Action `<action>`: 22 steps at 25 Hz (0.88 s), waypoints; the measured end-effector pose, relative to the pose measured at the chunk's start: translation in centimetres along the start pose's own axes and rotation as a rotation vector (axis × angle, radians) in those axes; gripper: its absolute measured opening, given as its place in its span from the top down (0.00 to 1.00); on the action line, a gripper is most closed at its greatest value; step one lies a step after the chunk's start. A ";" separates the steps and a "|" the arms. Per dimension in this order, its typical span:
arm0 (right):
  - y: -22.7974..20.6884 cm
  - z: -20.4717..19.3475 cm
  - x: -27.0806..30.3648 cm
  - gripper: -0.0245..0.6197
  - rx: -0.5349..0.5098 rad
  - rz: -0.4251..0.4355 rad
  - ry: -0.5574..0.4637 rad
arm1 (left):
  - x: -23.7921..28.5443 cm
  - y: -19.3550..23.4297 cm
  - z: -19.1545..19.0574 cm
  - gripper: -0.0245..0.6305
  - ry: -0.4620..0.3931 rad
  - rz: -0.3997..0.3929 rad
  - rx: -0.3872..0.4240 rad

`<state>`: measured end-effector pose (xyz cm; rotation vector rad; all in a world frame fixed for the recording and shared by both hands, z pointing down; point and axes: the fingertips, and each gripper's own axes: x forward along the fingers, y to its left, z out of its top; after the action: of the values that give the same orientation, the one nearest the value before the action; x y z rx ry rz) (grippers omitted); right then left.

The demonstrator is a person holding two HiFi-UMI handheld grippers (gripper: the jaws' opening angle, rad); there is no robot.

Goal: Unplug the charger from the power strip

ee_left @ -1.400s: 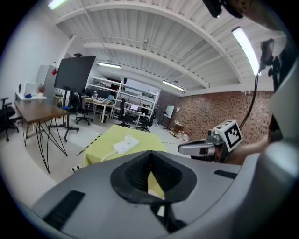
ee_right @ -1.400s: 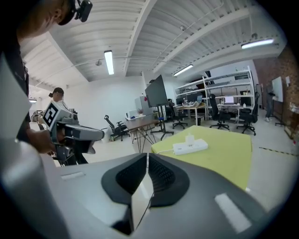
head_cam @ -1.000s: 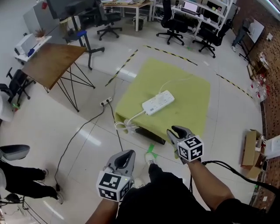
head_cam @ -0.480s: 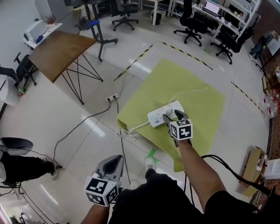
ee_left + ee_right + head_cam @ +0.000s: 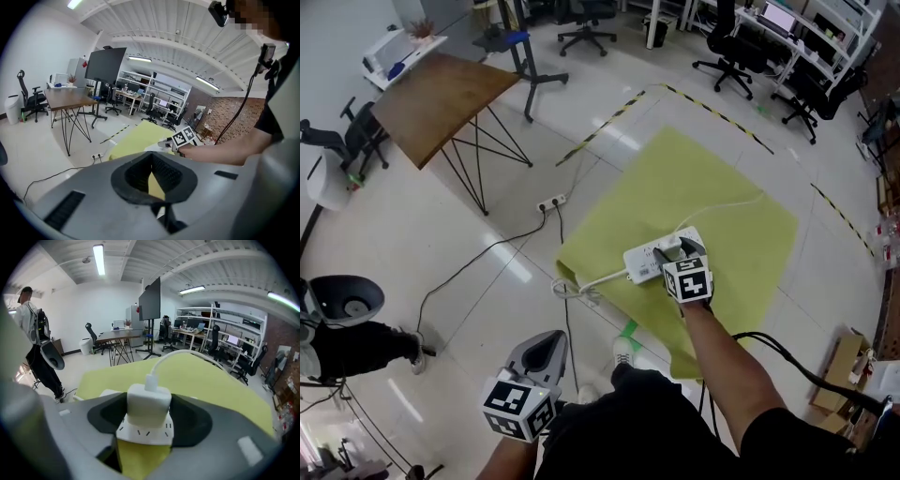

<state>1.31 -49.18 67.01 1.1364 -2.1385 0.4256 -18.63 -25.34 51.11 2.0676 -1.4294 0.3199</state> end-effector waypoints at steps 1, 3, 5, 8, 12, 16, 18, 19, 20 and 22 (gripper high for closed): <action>0.0 0.1 -0.1 0.53 0.007 0.006 -0.003 | 0.1 0.0 0.1 0.95 -0.002 0.000 -0.004; 0.0 0.6 -0.5 0.53 0.027 0.020 -0.024 | 0.4 0.1 0.4 0.95 -0.005 -0.003 -0.008; -0.2 1.2 -1.1 0.53 0.050 0.034 -0.054 | 0.6 0.0 0.3 0.95 -0.004 -0.007 -0.008; -0.6 1.7 -1.8 0.54 0.075 0.050 -0.071 | 0.9 0.0 0.2 0.95 -0.002 -0.012 -0.009; -0.5 1.1 -3.6 0.54 0.073 0.071 -0.063 | 1.1 -0.7 0.3 0.95 -0.007 -0.024 -0.004; -0.2 -1.4 -5.9 0.54 0.073 0.100 0.003 | 1.2 -1.4 0.1 0.95 -0.007 -0.038 0.005; 0.0 -3.5 -7.3 0.54 0.061 0.119 0.061 | 1.3 -1.8 0.0 0.95 -0.012 -0.050 0.009; 0.1 -4.7 -8.0 0.54 0.050 0.126 0.092 | 1.3 -2.0 0.0 0.95 -0.014 -0.057 0.011; 0.3 -6.0 -8.8 0.54 0.038 0.130 0.123 | 1.4 -2.2 -0.1 0.95 -0.013 -0.065 0.013; 0.6 -8.5 -10.2 0.54 0.019 0.134 0.176 | 1.4 -2.6 -0.4 0.95 -0.007 -0.080 0.016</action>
<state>8.32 -37.87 66.15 0.9329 -2.0656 0.5853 -15.67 -25.54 51.33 2.1338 -1.3483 0.2924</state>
